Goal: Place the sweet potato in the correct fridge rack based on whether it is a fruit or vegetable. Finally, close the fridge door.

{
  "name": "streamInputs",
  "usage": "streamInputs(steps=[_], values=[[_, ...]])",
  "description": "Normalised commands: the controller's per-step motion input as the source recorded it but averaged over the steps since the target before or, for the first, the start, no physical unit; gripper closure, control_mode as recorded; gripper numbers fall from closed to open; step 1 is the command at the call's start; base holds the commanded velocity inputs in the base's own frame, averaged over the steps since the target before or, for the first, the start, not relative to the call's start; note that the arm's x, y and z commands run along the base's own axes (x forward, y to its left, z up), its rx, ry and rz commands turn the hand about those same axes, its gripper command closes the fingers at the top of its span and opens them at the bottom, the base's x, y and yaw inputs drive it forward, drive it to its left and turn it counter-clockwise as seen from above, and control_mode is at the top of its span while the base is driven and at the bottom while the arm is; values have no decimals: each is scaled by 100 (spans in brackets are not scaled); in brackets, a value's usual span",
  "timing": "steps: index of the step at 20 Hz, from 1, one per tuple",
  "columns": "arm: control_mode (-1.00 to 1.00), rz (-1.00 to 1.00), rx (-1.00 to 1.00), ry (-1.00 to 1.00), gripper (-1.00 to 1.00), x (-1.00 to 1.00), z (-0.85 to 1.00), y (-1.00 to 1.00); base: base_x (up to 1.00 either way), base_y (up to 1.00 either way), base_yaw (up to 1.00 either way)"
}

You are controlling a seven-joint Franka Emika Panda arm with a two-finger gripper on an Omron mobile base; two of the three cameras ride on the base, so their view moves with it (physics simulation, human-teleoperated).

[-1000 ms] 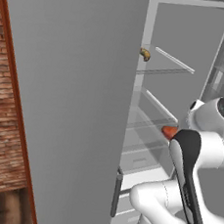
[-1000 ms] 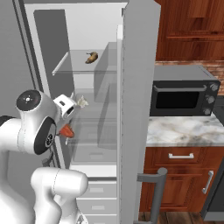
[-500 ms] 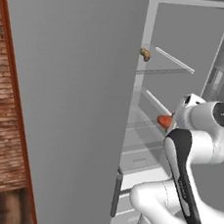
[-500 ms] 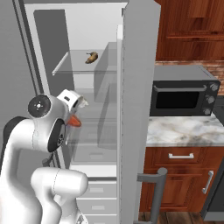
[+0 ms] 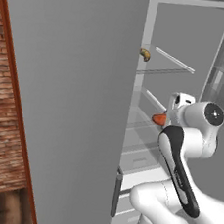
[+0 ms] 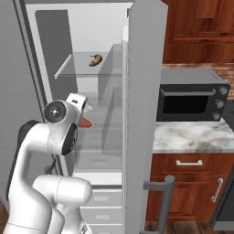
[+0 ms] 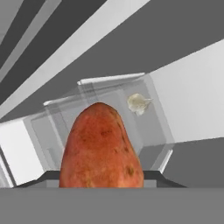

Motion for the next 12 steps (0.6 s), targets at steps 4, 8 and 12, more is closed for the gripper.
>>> streamInputs(steps=[4,8,12], values=[[-100,16,-10,0,100,43,-14,0,0,0,0],[-100,14,-11,0,100,44,-17,0,0,0,0],[-100,9,-9,0,100,52,-22,0,0,0,0]])
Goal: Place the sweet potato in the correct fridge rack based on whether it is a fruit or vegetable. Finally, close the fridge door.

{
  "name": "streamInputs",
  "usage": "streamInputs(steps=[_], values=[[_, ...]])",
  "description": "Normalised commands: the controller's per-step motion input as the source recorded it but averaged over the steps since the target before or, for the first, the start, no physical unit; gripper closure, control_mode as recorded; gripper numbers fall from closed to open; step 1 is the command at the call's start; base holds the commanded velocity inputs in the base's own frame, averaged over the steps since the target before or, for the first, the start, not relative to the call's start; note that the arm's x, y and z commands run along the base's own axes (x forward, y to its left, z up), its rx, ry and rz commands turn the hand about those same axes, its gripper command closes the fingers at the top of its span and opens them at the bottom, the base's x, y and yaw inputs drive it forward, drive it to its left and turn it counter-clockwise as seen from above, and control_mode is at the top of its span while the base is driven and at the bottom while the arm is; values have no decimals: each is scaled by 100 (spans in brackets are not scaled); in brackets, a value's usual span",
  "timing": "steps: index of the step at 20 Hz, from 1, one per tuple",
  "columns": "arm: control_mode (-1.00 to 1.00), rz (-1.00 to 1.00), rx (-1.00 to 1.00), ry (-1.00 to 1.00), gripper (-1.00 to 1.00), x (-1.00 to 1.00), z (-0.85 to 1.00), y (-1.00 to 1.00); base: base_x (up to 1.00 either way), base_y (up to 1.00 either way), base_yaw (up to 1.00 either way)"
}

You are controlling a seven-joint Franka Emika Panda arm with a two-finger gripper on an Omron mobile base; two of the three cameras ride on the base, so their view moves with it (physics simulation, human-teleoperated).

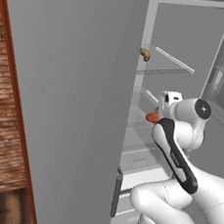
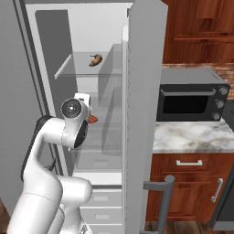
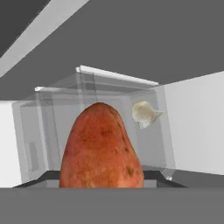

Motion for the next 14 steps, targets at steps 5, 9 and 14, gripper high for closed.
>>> streamInputs(steps=[5,9,14], values=[[-100,2,-7,0,100,37,-26,-2,0,0,0],[-100,0,-6,0,100,36,-30,-4,0,0,0],[-100,0,-2,0,100,32,-15,-22,0,0,0]])
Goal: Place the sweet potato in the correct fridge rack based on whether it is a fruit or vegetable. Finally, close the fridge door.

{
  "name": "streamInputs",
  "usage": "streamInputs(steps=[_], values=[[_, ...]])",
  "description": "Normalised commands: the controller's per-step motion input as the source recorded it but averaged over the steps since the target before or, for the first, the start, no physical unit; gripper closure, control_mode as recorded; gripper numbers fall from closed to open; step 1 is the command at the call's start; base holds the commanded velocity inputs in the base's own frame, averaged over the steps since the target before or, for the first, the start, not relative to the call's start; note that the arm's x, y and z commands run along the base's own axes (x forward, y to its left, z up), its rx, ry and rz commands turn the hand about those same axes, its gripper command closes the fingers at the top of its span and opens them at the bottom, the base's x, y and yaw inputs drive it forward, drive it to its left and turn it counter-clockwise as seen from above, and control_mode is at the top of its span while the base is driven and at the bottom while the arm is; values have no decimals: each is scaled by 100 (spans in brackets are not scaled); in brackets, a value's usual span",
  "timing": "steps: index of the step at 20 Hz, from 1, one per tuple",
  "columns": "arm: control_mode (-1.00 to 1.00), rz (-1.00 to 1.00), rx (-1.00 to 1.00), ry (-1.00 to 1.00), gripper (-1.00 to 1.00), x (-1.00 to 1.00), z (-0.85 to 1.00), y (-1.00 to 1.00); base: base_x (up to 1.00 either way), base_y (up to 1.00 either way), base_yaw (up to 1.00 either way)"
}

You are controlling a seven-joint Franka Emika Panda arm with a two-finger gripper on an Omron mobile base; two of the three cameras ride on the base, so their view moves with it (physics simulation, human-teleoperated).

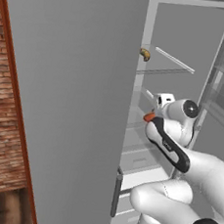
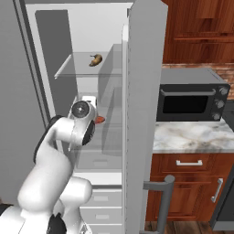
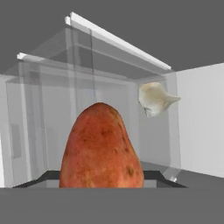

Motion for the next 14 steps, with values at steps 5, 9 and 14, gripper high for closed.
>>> streamInputs(steps=[5,9,14], values=[[-100,0,0,-1,100,40,-6,-18,0,0,0],[-100,0,-2,0,100,60,-1,2,0,0,0],[-100,0,0,0,100,60,-8,-1,0,0,0]])
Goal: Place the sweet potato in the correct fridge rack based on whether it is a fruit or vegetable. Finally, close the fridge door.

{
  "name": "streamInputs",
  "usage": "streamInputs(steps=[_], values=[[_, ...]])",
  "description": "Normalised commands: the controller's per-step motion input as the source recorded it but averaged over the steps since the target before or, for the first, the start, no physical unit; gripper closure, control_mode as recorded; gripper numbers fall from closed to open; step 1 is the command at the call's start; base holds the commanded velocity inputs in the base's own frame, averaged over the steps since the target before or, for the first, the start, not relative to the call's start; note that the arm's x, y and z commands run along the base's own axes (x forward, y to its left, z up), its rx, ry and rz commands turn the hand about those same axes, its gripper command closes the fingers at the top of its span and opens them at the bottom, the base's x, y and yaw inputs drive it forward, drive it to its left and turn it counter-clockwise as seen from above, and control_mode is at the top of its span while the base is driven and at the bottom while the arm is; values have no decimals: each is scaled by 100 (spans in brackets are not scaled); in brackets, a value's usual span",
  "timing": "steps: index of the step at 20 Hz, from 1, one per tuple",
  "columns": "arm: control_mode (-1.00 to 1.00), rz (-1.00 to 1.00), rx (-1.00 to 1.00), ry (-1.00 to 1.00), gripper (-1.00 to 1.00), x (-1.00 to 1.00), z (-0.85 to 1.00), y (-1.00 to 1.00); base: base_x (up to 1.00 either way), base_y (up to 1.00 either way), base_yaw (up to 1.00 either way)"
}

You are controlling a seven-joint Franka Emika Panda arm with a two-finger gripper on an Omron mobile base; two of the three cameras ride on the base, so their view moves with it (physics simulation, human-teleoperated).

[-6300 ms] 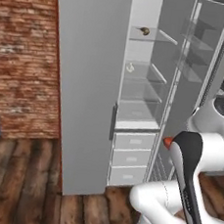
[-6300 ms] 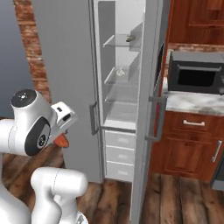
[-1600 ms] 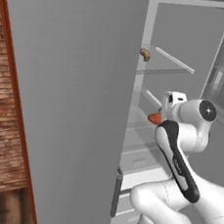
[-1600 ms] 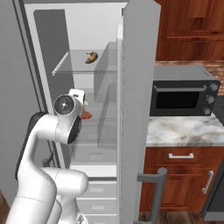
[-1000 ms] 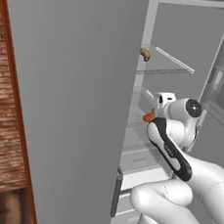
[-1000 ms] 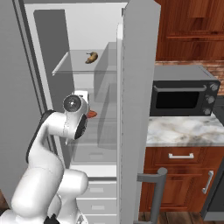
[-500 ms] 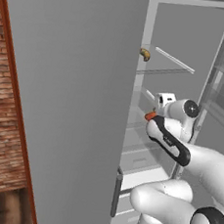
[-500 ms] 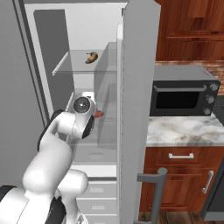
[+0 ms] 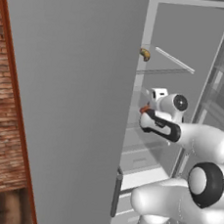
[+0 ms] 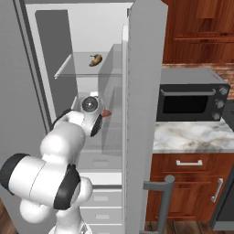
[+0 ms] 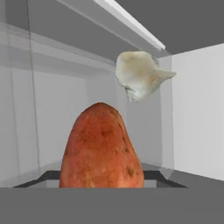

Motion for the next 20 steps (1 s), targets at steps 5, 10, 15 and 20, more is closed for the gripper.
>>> streamInputs(steps=[5,10,15,20], values=[[-100,0,-1,0,100,51,-33,0,0,0,0],[-100,1,-2,0,100,50,-43,0,0,0,0],[-100,0,-1,0,-100,53,-29,0,0,0,0],[-100,0,-11,-13,-100,14,-34,0,0,0,0]])
